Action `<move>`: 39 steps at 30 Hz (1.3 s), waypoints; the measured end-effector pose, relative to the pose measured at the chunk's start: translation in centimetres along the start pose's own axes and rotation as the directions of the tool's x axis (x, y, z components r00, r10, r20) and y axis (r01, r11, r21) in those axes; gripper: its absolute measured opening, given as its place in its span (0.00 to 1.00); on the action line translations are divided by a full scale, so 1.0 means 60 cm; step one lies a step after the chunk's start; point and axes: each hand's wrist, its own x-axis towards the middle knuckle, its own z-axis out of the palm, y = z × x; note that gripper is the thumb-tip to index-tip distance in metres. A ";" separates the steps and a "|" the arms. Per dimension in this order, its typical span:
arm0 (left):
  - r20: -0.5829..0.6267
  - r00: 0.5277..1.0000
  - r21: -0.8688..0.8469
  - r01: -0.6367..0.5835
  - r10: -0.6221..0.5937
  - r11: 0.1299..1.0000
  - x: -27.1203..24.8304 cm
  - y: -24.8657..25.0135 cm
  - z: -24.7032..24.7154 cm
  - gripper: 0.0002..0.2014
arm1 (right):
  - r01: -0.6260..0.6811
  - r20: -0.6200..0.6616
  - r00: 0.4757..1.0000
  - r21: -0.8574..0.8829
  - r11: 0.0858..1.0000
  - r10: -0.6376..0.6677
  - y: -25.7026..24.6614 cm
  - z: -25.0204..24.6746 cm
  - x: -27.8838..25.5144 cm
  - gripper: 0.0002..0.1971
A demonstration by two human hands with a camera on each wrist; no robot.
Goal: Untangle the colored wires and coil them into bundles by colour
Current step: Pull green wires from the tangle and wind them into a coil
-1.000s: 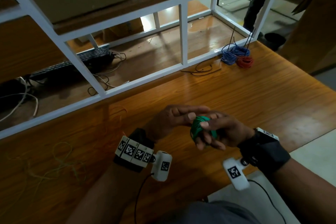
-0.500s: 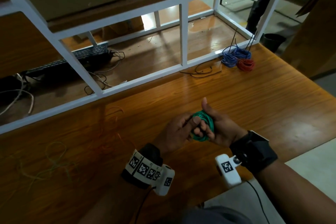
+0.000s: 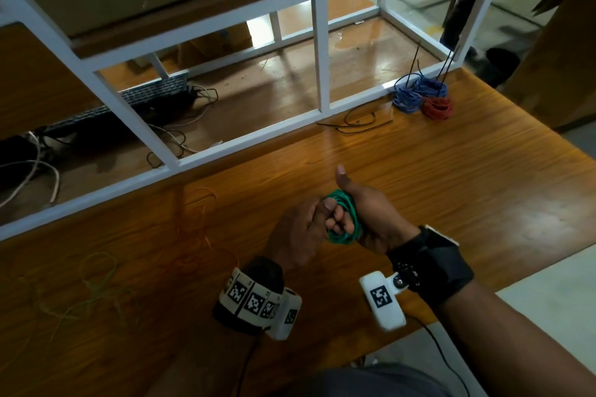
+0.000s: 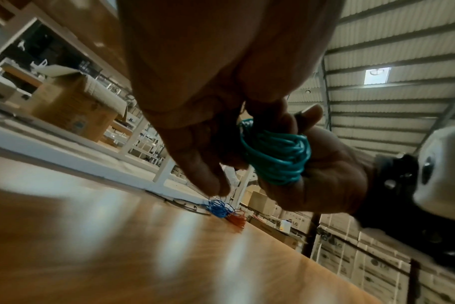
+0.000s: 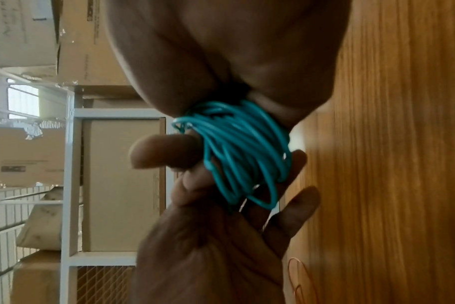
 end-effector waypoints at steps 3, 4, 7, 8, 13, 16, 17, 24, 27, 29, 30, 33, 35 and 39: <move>-0.029 0.997 0.133 -0.061 0.066 0.989 0.012 0.001 -0.009 0.23 | -0.026 0.029 0.999 0.037 0.999 0.025 -0.012 -0.001 0.007 0.31; -0.049 0.996 0.130 -0.070 0.077 0.989 0.016 0.004 -0.008 0.24 | -0.010 0.016 1.000 0.019 1.000 0.010 -0.018 0.000 0.010 0.30; -0.113 0.987 0.165 -0.098 0.117 0.981 0.023 0.017 0.001 0.25 | 0.053 -0.035 0.998 -0.029 0.998 -0.054 -0.034 0.001 0.010 0.28; -0.132 0.983 0.207 -0.101 0.130 0.973 0.023 0.018 0.005 0.26 | 0.068 -0.052 0.996 -0.028 0.997 -0.069 -0.036 0.001 0.008 0.27; -0.194 0.966 0.326 -0.101 0.171 0.940 0.016 0.022 0.010 0.23 | 0.173 -0.234 0.953 -0.092 0.981 -0.191 -0.021 -0.001 0.023 0.22; -0.204 0.959 0.418 -0.097 0.198 0.903 0.006 0.025 -0.004 0.23 | 0.234 -0.228 0.935 -0.175 0.956 -0.271 -0.013 -0.002 0.025 0.21; -0.212 0.958 0.425 -0.088 0.194 0.901 0.004 0.022 -0.012 0.25 | 0.236 -0.177 0.945 -0.221 0.946 -0.277 -0.014 0.001 0.019 0.24; -0.245 0.959 0.366 -0.046 0.144 0.930 -0.017 -0.010 -0.077 0.26 | 0.411 0.086 0.896 -0.535 0.738 -0.436 -0.016 0.059 -0.055 0.20; -0.248 0.960 0.244 -0.070 0.132 0.967 -0.031 -0.013 -0.093 0.21 | 0.477 0.009 0.859 -0.378 0.793 -0.512 0.006 0.096 -0.067 0.12; -0.224 0.969 0.061 -0.094 0.105 0.994 -0.042 -0.014 -0.099 0.21 | 0.481 -0.055 0.858 -0.266 0.836 -0.511 0.012 0.113 -0.072 0.10; -0.205 0.975 -0.045 -0.096 0.085 0.994 -0.047 -0.016 -0.100 0.22 | 0.475 -0.085 0.857 -0.248 0.844 -0.508 0.014 0.117 -0.074 0.10; -0.157 0.988 -0.242 -0.054 0.016 0.969 -0.060 -0.032 -0.092 0.24 | 0.436 -0.154 0.857 -0.290 0.852 -0.491 0.024 0.121 -0.075 0.14; -0.139 0.990 -0.244 -0.025 -0.009 0.970 -0.067 -0.048 -0.082 0.25 | 0.398 -0.184 0.862 -0.332 0.855 -0.473 0.031 0.125 -0.076 0.14; -0.085 0.995 -0.343 0.015 -0.047 0.939 -0.079 -0.058 -0.080 0.24 | 0.341 -0.231 0.871 -0.351 0.872 -0.433 0.036 0.123 -0.079 0.10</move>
